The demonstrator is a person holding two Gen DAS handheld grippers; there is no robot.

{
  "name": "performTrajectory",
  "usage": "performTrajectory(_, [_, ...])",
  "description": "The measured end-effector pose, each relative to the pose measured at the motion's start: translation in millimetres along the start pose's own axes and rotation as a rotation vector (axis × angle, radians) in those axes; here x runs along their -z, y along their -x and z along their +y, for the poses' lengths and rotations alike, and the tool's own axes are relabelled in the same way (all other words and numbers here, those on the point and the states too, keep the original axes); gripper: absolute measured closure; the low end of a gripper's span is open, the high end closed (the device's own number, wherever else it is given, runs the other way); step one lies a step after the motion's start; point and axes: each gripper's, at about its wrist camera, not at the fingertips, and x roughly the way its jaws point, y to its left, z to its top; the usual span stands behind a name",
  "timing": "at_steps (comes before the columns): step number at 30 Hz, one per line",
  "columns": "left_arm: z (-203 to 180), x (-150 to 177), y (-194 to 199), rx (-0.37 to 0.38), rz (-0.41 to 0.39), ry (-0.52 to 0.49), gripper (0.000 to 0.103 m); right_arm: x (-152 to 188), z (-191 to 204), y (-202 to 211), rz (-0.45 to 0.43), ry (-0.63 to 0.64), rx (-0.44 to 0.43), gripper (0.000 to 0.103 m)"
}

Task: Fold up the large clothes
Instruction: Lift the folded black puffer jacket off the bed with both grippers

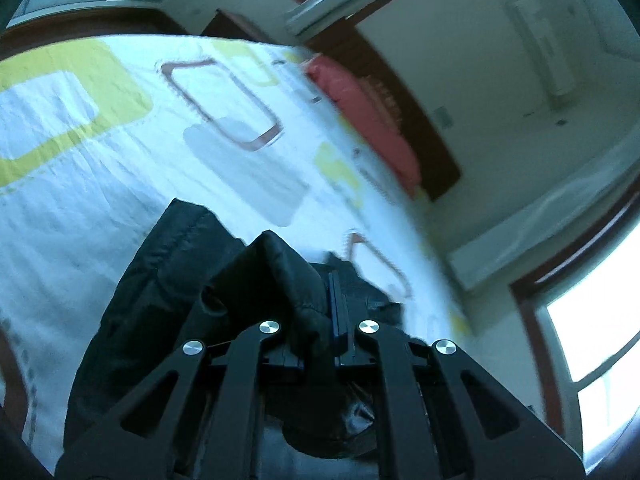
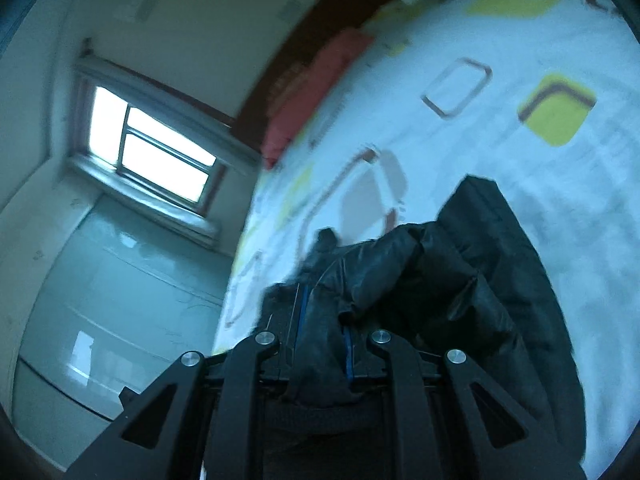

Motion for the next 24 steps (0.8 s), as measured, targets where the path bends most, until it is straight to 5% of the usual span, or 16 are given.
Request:
performTrajectory(12, [18, 4, -62, -0.127, 0.03, -0.077, 0.095, 1, -23, -38, 0.001, 0.021, 0.086, 0.09])
performTrajectory(15, [13, 1, -56, -0.117, 0.044, -0.089, 0.093, -1, -20, -31, 0.004, 0.029, 0.064, 0.083])
performTrajectory(18, [8, -2, -41, -0.071, 0.052, -0.07, 0.078, -1, -15, -18, 0.002, 0.0, -0.007, 0.065])
performTrajectory(19, [7, -3, -34, -0.044, 0.054, -0.057, 0.059, -1, -14, -11, -0.012, -0.007, -0.029, 0.048])
performTrajectory(20, [6, -4, -29, -0.026, 0.052, -0.047, 0.031, 0, -12, -6, -0.03, -0.008, -0.034, 0.042])
performTrajectory(21, [3, -4, -19, -0.019, 0.025, -0.036, 0.023, 2, -9, 3, -0.046, -0.002, -0.038, 0.038])
performTrajectory(24, [-4, -3, 2, -0.017, -0.011, -0.043, 0.021, 7, -4, 17, -0.055, 0.009, -0.031, 0.038])
